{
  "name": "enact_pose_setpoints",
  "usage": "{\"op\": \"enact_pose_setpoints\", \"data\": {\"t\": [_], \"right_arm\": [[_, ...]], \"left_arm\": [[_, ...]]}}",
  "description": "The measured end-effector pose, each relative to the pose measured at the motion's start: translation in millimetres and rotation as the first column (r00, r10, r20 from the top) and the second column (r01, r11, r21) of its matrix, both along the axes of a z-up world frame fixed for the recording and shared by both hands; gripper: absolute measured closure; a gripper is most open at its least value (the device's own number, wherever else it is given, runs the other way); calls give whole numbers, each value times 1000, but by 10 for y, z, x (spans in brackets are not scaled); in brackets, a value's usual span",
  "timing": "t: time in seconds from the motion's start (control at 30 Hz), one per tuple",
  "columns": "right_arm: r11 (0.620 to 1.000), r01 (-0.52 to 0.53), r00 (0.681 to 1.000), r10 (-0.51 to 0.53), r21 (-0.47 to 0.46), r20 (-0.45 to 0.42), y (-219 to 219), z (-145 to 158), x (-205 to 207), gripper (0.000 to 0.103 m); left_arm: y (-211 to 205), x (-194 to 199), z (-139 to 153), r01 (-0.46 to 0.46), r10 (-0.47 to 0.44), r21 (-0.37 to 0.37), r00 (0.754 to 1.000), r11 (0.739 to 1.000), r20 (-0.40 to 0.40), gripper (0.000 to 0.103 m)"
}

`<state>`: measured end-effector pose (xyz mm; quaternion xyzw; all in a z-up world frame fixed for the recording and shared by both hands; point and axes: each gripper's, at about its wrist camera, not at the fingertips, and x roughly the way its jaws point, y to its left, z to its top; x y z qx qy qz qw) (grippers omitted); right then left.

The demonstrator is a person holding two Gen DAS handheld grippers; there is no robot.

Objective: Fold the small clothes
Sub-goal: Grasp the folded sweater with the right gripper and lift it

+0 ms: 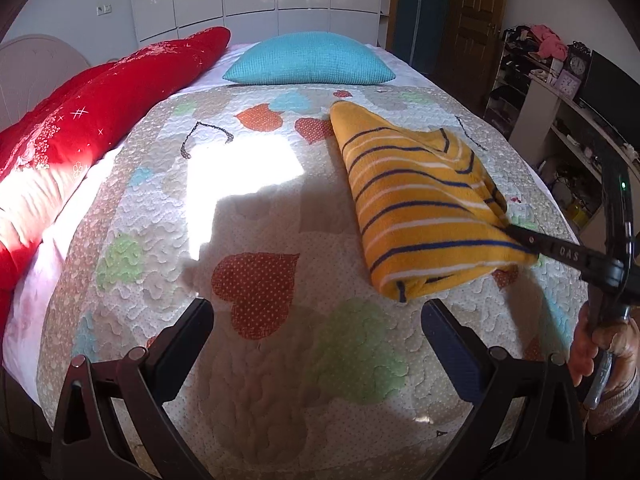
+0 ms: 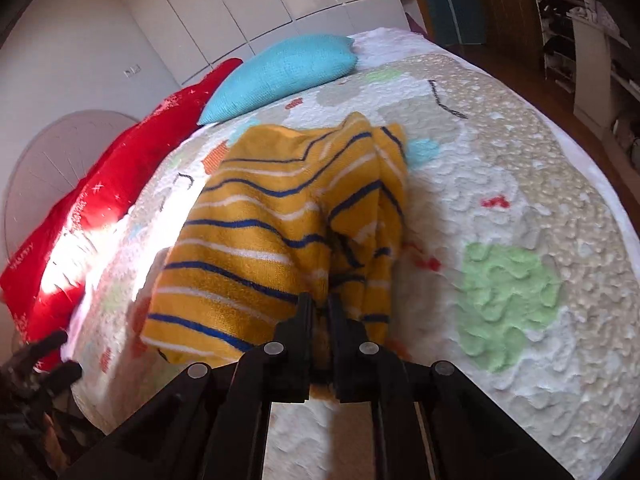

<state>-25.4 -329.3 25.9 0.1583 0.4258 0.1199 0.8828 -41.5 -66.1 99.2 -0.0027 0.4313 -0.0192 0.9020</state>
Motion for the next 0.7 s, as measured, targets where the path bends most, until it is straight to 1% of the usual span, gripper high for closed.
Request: {"op": "enact_pose_setpoints", "data": {"t": [0.07,0.17,0.27,0.33,0.4,0.5,0.6,0.67,0.7], "right_arm": [[1000,17,999,-17,-2,-48,-139,-131,-91,96],[1000,16,995,-18,-22,-95,-154,-310,-163,96],[1000,2,998,-4,-27,-70,-122,-263,-178,92],[1000,-9,999,10,16,-40,-163,-163,-174,91],[998,9,1000,-10,70,10,-261,-7,-180,88],[990,63,995,-73,126,74,-425,213,-109,75],[990,97,990,-106,102,96,-467,338,167,73],[991,110,989,-116,69,87,-458,330,474,62],[992,119,990,-122,51,70,-457,295,643,53]], "left_arm": [[-43,86,-7,11,-11,-9,1000,1000,-2,0],[-152,296,-45,38,-39,-54,999,998,-21,0],[-308,573,-98,63,-65,-59,997,996,-28,0],[-421,764,-183,80,-84,-61,995,995,-57,0],[-510,923,-307,91,-97,-63,991,994,-94,0],[-629,1061,-518,103,-106,-33,984,994,-141,0],[-696,1079,-675,126,-128,-24,980,992,-155,0],[-685,1061,-738,117,-124,-49,980,992,-156,0],[-674,1052,-761,110,-119,-64,980,992,-158,0]]}}
